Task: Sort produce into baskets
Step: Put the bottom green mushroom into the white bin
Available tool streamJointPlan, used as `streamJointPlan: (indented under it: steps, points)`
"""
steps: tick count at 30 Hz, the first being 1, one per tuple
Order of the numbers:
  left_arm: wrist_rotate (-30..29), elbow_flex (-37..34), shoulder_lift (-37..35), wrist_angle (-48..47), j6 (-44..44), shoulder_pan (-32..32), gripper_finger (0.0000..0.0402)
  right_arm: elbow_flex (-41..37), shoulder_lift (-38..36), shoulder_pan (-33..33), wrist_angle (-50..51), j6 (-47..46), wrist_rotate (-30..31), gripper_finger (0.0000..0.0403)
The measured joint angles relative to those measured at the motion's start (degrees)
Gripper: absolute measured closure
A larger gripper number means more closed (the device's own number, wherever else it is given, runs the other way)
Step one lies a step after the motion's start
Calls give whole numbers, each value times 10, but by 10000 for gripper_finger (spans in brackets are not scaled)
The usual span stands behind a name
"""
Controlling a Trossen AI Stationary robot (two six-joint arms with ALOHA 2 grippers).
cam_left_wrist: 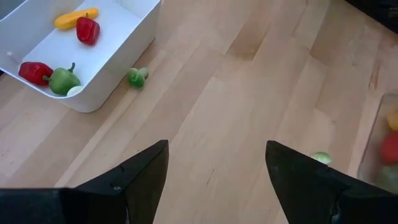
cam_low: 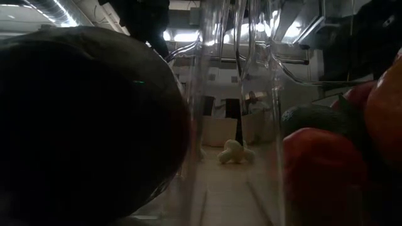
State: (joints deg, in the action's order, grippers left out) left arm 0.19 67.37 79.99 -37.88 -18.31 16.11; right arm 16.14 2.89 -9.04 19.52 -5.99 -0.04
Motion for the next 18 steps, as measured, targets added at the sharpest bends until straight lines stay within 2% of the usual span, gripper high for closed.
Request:
streamJointPlan:
  steps: [5,9,14,18]
  points:
    - [0,0,0,1,-48,0,137,0,-19,0,5,1,29,370]
    - [0,0,3,24,-73,-1,137,0,-21,0,5,1,29,370]
    - [-12,0,15,45,-83,-9,137,-12,-21,0,-12,0,12,370]
    - [4,0,40,45,-89,-19,137,-49,-26,0,-55,-15,-1,370]
